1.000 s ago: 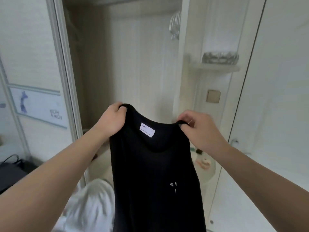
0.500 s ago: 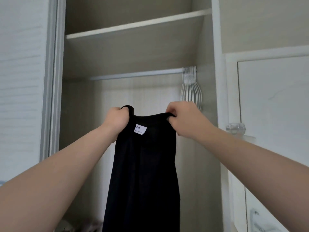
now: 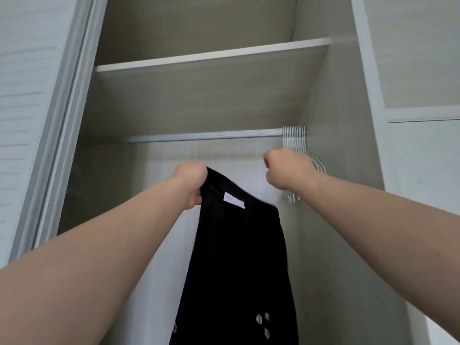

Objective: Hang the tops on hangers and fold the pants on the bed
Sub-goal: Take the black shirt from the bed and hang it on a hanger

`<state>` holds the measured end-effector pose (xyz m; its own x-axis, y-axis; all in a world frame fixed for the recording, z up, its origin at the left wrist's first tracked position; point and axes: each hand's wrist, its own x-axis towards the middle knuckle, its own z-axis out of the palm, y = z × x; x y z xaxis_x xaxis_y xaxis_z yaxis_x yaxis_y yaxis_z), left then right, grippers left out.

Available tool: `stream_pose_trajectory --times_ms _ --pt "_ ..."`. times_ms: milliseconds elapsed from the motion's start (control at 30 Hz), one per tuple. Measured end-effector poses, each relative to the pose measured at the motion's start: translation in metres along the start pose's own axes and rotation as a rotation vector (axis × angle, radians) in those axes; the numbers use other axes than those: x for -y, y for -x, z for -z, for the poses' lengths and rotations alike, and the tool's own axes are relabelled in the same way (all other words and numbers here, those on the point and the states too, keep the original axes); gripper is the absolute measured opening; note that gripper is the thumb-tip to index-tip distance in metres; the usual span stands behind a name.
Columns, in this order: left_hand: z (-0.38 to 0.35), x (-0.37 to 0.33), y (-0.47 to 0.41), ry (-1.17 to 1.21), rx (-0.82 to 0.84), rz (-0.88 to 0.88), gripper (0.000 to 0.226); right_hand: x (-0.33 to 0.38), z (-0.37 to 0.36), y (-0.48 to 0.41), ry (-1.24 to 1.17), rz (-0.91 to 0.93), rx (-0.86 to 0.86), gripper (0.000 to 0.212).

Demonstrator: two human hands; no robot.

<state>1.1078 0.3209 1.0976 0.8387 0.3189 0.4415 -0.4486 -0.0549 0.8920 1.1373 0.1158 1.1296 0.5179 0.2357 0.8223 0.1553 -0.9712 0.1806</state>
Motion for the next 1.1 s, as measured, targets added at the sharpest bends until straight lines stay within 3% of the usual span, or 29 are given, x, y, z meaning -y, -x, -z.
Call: stream_pose_trajectory --times_ms 67,233,433,867,1100 --pt "-0.010 0.000 -0.007 0.009 0.004 -0.009 0.026 -0.008 -0.008 -0.017 0.170 -0.020 -0.085 0.034" --pt "-0.033 0.006 -0.023 -0.042 0.012 -0.044 0.023 -0.019 -0.027 -0.041 0.341 -0.244 0.012 0.047" --pt "-0.040 0.011 -0.038 -0.081 0.018 -0.047 0.023 -0.026 -0.054 -0.049 0.435 -0.215 -0.068 0.040" --pt "-0.040 0.011 -0.037 -0.123 0.011 -0.051 0.026 -0.045 -0.035 -0.067 0.162 -0.293 -0.157 0.041" --pt "-0.036 0.000 -0.012 -0.143 0.032 -0.051 0.022 -0.037 0.004 -0.053 -0.025 -0.263 -0.247 0.029"
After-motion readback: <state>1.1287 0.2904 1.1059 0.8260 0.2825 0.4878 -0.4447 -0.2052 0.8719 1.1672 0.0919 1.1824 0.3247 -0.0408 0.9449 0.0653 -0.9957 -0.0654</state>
